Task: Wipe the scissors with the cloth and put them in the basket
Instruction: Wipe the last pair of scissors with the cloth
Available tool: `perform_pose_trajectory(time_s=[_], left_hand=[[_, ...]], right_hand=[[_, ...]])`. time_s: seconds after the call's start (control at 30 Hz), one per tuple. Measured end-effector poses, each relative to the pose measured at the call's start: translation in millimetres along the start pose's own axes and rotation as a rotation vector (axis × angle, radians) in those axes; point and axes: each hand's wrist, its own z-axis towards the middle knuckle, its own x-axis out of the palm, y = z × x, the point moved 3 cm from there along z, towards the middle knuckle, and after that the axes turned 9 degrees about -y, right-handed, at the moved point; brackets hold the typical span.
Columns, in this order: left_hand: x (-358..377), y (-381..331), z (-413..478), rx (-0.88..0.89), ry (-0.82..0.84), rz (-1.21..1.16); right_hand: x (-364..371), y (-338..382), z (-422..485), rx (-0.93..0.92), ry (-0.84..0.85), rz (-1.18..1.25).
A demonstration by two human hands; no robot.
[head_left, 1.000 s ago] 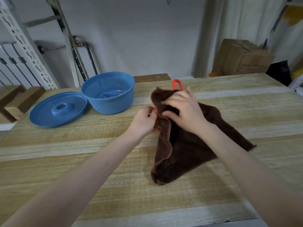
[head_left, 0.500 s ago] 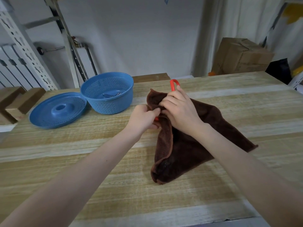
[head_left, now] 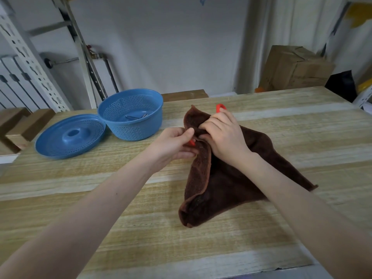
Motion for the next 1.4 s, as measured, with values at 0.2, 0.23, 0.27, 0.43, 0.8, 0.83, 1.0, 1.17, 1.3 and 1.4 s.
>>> perform_pose_trajectory(time_s=[0.2, 0.23, 0.27, 0.43, 0.8, 0.83, 1.0, 1.17, 1.3, 1.4], left_hand=[[-5.0, 6.0, 2.7, -0.047, 0.024, -0.127], [-5.3, 5.6, 2.9, -0.048, 0.026, -0.135], [-5.0, 5.4, 2.6, -0.047, 0.028, -0.134], [-2.5, 8.1, 2.1, 0.001, -0.001, -0.082], [-8.7, 8.6, 6.2, 0.053, -0.105, 0.082], [-9.2, 8.1, 6.3, 0.041, -0.106, 0.057], [-11.4, 7.7, 7.6, 0.005, -0.138, -0.045], [-6.6, 3.5, 8.7, 0.017, -0.137, -0.080], [-12.4, 1.4, 10.0, 0.014, -0.197, -0.184], [-18.4, -2.1, 10.5, 0.001, -0.238, -0.312]], right_hand=[[-5.8, -13.9, -6.7, 0.208, -0.052, 0.071], [-7.5, -15.5, -6.2, 0.274, -0.042, 0.084], [-7.4, -15.6, -5.3, 0.306, -0.005, 0.101], [4.2, -2.8, 0.3, 0.196, 0.243, 0.063], [22.3, -0.9, 1.0, -0.102, 0.323, -0.101], [20.3, -1.7, -0.6, -0.084, 0.266, -0.110], [16.9, -2.3, -5.0, -0.012, 0.085, -0.141], [9.7, -3.7, 5.8, 0.227, -0.001, -0.099], [-11.9, -6.7, 18.0, 0.464, -0.101, 0.043], [-30.6, -13.6, 2.0, 0.812, -0.247, 0.237]])
